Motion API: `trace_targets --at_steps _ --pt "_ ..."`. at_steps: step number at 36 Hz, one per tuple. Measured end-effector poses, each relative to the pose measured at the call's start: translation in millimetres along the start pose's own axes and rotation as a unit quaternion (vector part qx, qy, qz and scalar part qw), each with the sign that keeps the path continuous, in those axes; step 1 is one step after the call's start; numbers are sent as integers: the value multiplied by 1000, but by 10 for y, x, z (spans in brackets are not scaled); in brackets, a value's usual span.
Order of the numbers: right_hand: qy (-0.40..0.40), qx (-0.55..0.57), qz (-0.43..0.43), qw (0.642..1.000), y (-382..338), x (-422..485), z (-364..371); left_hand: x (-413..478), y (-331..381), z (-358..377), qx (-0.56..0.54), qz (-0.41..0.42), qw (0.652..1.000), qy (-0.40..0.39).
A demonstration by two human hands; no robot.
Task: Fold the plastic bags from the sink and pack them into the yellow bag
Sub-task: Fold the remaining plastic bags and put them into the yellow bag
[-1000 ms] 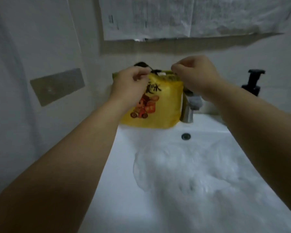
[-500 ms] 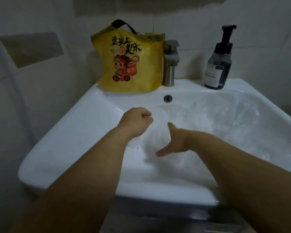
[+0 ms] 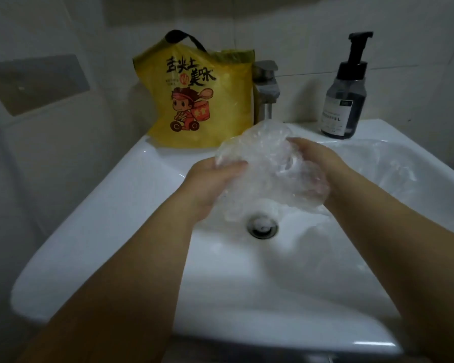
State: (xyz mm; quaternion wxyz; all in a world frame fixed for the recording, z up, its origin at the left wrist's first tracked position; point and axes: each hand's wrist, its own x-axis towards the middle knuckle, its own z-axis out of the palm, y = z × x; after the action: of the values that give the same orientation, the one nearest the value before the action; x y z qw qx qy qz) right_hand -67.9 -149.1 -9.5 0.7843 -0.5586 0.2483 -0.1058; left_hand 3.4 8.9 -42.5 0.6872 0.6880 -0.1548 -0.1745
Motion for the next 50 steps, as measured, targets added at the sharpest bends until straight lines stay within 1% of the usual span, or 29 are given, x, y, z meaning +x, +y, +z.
trace_targets --at_steps 2,5,7,9,11,13,14,15,16,18,20,22,23,25,27,29,31,32,33,34,35,36,38,40,42,44,47,48,50 --pt "72 -50 -3 996 19 99 -64 30 21 -56 9 1 995 98" --pt "64 -60 -22 996 55 210 -70 67 56 -122 42 22 982 181" --pt "64 -57 -39 996 73 199 -26 78 60 -127 78 39 978 191" --pt "73 -37 -48 996 52 181 1 88 25 -138 135 29 972 191" --pt "58 34 -49 997 -19 157 4 93 -28 -144 224 12 959 176" --pt "31 128 -50 990 -69 125 9 83 -62 -130 353 -27 922 156" --pt "12 140 -57 988 -71 116 10 71 -59 -115 405 -44 900 154" --pt "-2 133 -60 989 -66 115 20 46 -37 -89 422 -29 891 167" --pt "-21 121 -63 990 -58 95 32 14 7 -61 409 12 893 185" --pt "-45 106 -72 991 -48 87 55 -46 100 -2 310 120 920 206" --pt "-59 63 -102 991 -34 83 73 -107 171 57 192 174 951 168" --pt "-81 11 -129 988 -4 66 82 -152 193 100 94 160 980 68" --pt "-87 -20 -142 986 19 63 79 -174 188 117 66 145 987 18" --pt "-83 -103 -156 979 63 28 88 -169 154 131 59 104 992 -28" --pt "-62 -165 -158 972 109 24 100 -158 108 142 81 70 994 -16" --pt "-5 -205 -167 964 124 58 111 -143 90 148 98 68 992 28" --pt "82 -259 -232 934 111 60 110 -112 86 124 88 69 991 73" --pt "111 -275 -276 914 89 44 108 -101 100 101 81 71 990 94" --pt "112 -278 -300 906 72 34 102 -96 113 77 70 73 989 107" --pt "86 -271 -300 910 49 6 105 -80 126 59 59 74 989 110" --pt "39 -260 -277 924 42 -10 108 -76 139 56 47 73 991 103" --pt "-20 -253 -233 939 50 -38 124 -83 149 58 38 73 993 88" --pt "-137 -257 -136 947 86 -75 152 -117 161 89 14 71 996 44" --pt "-216 -203 -56 953 126 -80 152 -144 154 96 2 50 999 -14" --pt "-225 -133 -32 965 139 -59 151 -163 157 95 -11 31 997 -68" --pt "-192 -86 -35 977 122 -33 150 -172 173 95 -30 28 994 -103" --pt "-144 0 -42 989 77 -16 158 -222 264 85 -114 11 980 -160" --pt "-129 27 -41 990 58 -13 154 -220 282 70 -140 -8 976 -166" --pt "-91 68 -34 993 20 3 135 -202 302 38 -155 -49 977 -140"
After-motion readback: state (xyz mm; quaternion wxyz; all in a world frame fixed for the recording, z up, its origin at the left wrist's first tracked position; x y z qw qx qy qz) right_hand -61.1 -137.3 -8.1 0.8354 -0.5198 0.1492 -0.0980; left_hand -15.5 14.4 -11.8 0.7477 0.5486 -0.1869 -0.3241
